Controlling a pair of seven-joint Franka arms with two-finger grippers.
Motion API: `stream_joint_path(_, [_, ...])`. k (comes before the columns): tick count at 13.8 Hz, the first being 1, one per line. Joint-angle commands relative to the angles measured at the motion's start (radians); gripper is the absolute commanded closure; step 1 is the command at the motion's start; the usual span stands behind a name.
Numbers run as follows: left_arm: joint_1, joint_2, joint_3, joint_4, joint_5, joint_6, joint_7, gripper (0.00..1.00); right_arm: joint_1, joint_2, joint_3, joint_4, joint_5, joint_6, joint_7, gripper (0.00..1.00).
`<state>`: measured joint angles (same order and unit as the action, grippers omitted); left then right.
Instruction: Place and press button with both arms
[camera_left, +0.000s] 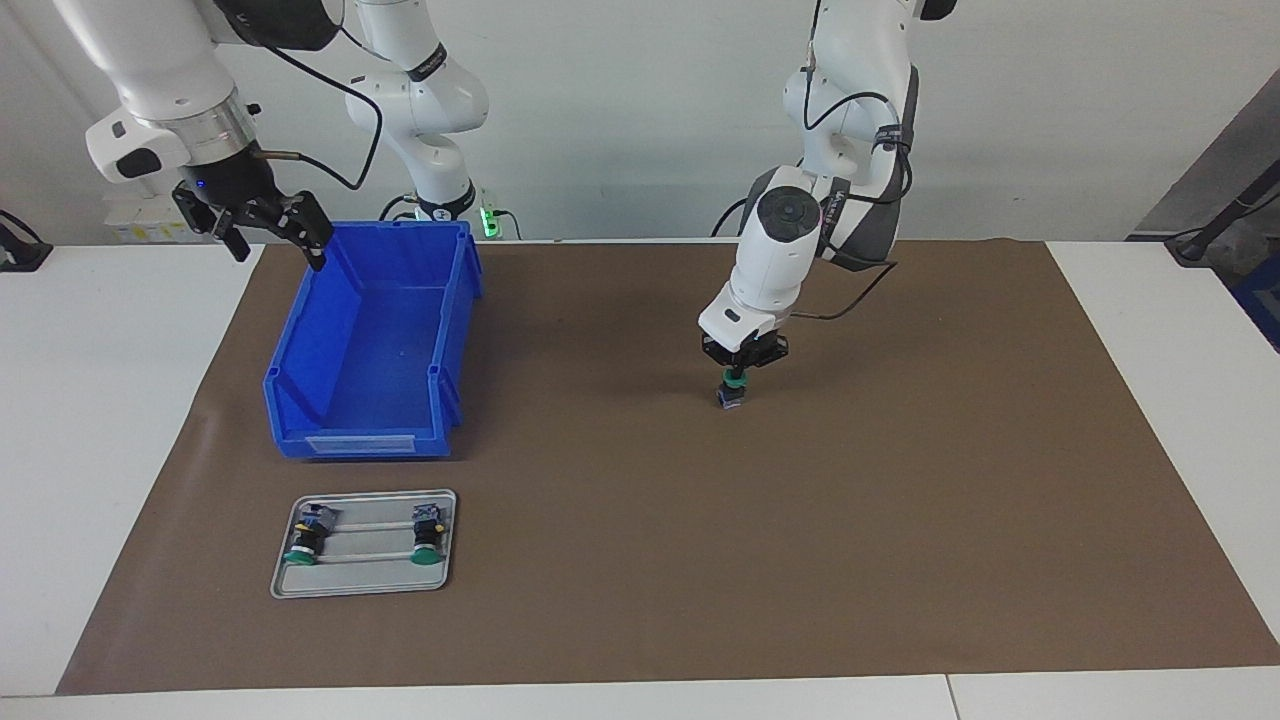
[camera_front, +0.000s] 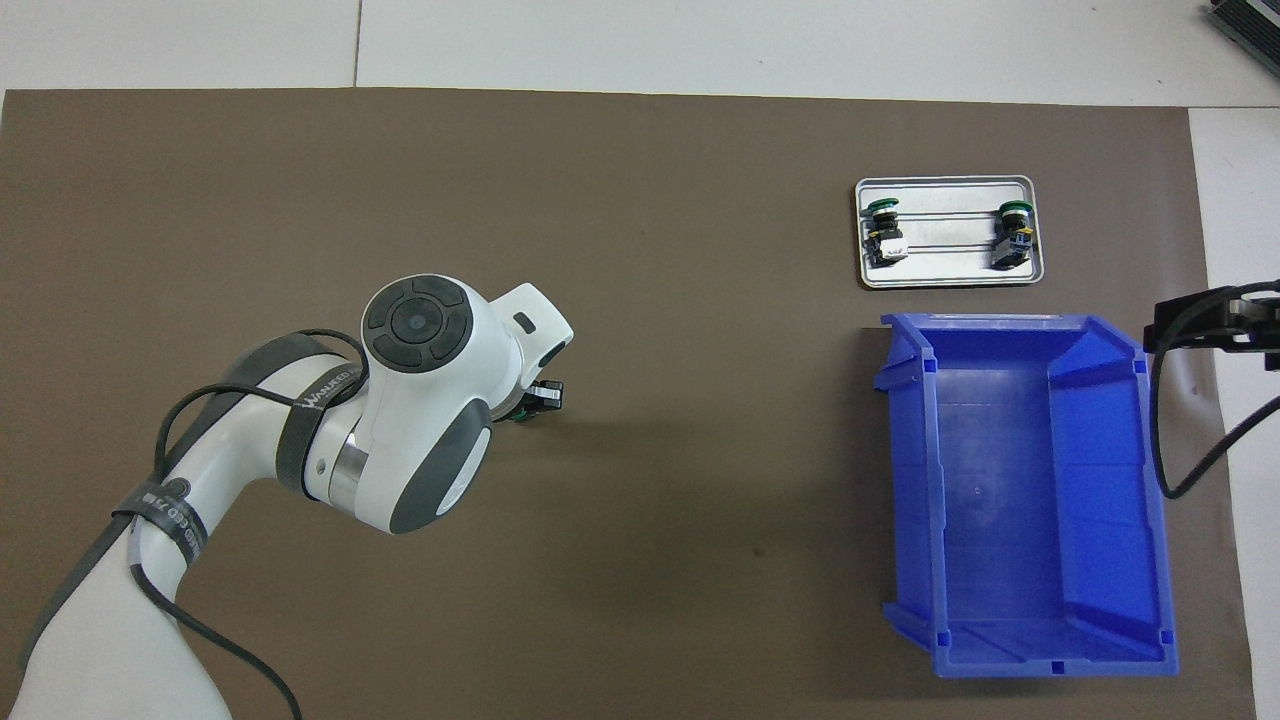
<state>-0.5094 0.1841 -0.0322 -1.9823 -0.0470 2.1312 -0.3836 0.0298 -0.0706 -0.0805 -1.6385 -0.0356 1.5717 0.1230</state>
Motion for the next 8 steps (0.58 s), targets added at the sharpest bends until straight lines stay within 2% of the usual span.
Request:
stream_joint_path(1, [-0.018, -0.028, 0.012, -0.053, 0.022, 0.035, -0.031, 1.00, -0.001, -0.015, 0.001, -0.009, 0.002, -0.009, 0.006, 0.00])
stream_joint_path(5, [-0.017, -0.023, 0.011, -0.127, 0.022, 0.166, -0.029, 1.00, -0.001, -0.015, 0.001, -0.009, 0.002, -0.009, 0.006, 0.00])
stream_joint_path(8, [-0.012, -0.015, 0.012, -0.113, 0.022, 0.156, -0.027, 1.00, -0.001, -0.015, 0.001, -0.009, 0.002, -0.009, 0.006, 0.00])
